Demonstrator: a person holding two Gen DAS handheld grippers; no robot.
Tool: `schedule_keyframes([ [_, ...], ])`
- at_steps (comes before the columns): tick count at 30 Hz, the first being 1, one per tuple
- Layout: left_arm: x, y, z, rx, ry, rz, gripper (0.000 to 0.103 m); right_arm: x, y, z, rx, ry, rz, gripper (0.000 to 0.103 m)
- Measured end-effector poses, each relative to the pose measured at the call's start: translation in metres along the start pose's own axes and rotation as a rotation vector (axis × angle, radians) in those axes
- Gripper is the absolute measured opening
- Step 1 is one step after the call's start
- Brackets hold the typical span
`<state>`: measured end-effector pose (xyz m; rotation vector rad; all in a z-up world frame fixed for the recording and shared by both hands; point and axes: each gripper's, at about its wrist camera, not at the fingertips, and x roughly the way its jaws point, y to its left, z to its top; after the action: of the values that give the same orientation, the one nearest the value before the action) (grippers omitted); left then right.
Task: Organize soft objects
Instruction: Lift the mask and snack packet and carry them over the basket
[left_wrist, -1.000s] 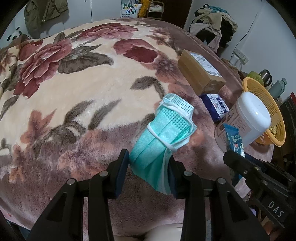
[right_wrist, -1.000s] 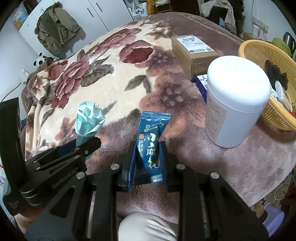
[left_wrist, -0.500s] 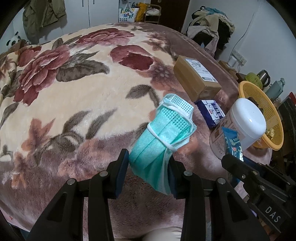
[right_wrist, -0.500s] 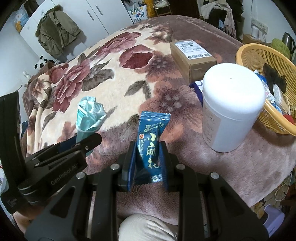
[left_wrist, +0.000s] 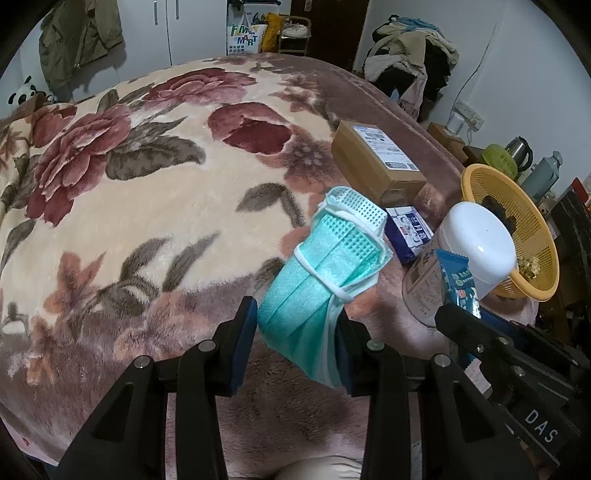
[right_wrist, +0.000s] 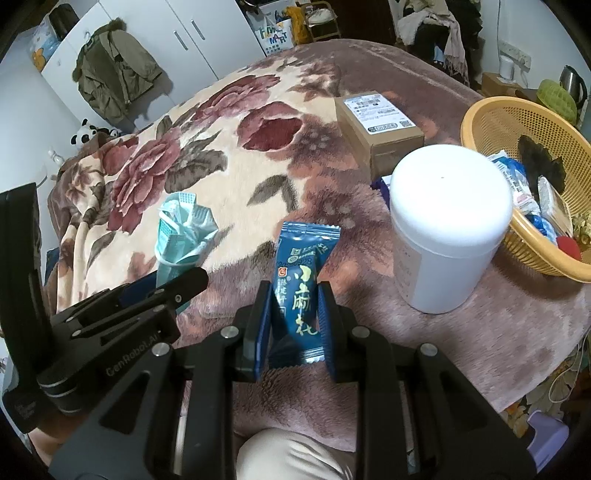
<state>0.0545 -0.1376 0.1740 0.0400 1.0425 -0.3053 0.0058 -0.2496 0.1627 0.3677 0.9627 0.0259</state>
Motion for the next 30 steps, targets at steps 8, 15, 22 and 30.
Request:
schedule_keyframes([
  [8,-0.007,-0.017,0.011,0.028,-0.021,-0.006,0.04,-0.009,-0.009,0.008,0.004,-0.023,-0.007,0.025],
  [15,-0.011,-0.036,0.021,0.065,-0.038,-0.02,0.04,-0.02,-0.02,0.016,0.008,-0.05,-0.021,0.025],
  [22,-0.011,-0.053,0.027,0.086,-0.043,-0.035,0.04,-0.029,-0.032,0.025,0.022,-0.075,-0.038,0.025],
  [30,-0.012,-0.071,0.034,0.111,-0.052,-0.047,0.04,-0.04,-0.048,0.036,0.039,-0.103,-0.058,0.025],
])
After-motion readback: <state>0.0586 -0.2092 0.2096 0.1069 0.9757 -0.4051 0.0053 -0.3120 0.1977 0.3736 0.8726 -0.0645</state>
